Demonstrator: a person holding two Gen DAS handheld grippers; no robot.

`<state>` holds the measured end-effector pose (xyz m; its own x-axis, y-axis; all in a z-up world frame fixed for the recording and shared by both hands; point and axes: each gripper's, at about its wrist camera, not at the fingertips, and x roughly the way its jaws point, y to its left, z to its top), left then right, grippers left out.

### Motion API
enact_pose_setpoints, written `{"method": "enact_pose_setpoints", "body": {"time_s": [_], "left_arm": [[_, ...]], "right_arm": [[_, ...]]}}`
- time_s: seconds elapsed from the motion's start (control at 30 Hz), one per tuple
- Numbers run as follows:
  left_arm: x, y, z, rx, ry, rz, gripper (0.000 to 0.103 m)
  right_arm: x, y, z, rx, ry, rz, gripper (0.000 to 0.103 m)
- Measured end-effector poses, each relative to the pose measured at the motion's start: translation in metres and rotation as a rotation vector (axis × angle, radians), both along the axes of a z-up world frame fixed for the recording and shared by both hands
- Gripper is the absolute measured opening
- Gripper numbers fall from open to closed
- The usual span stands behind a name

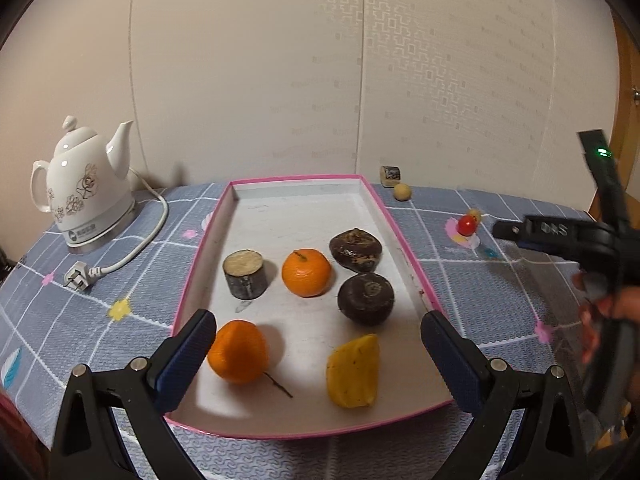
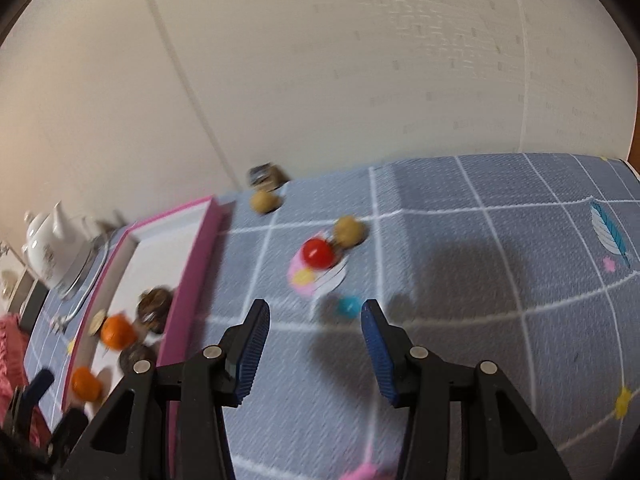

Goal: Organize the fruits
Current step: 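Reach the right gripper to the small tan ball and grasp it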

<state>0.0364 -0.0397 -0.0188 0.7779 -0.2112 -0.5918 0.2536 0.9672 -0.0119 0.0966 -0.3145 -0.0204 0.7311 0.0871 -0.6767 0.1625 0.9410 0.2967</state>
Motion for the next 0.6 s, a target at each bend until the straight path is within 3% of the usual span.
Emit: {"method": "enact_pose_setpoints", "body": {"time_s": [0.27,0.5,0.6], "left_arm": [[0.003,-0.001,-0.002,0.005,0.003,-0.009,0.103],[0.009,0.002,-0.005,-0.009,0.021,-0.011,0.103],[0.008,0.0,-0.005,-0.005,0.021,-0.02,0.103]], "right_arm": [[0.048,0.012,-0.013,-0.082,0.032,0.042,0.049],[0.062,-0.011,-0.006,0.0,0.001,-0.018,0.048],[0.073,-0.02,-0.01,0.012,0.038,-0.04,0.048]]}}
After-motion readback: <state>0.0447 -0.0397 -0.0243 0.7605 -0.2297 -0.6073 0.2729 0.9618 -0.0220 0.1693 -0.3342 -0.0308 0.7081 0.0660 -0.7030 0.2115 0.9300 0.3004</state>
